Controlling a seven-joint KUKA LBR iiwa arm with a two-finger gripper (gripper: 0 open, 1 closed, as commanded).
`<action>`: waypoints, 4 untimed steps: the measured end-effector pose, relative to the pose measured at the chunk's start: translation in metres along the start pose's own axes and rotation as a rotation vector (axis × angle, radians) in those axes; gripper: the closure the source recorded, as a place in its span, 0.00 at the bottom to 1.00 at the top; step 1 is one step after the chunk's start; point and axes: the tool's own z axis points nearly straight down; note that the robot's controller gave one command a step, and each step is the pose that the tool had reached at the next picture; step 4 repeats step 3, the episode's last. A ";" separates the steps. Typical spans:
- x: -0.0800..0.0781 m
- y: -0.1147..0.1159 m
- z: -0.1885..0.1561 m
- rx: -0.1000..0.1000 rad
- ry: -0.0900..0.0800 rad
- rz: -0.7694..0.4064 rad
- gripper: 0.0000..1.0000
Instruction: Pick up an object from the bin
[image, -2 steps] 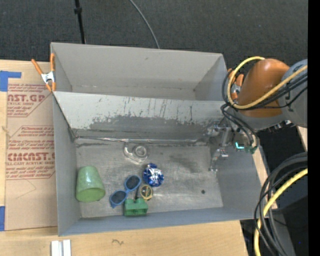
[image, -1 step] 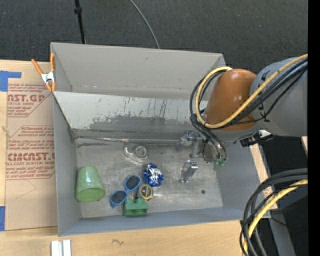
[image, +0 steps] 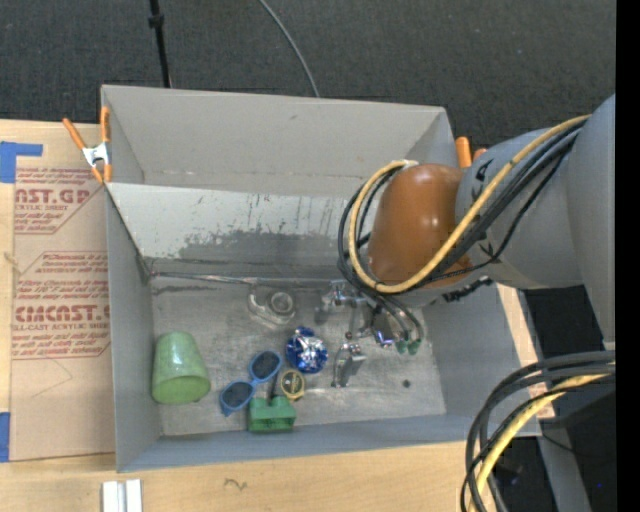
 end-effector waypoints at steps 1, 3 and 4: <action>0.008 0.030 0.050 0.002 -0.020 -0.119 0.00; -0.032 -0.010 -0.112 0.005 -0.013 -0.308 1.00; -0.032 -0.010 -0.112 0.005 -0.013 -0.308 1.00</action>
Offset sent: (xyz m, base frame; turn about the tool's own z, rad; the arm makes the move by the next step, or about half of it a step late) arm -0.0166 0.0276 -0.0531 -0.1178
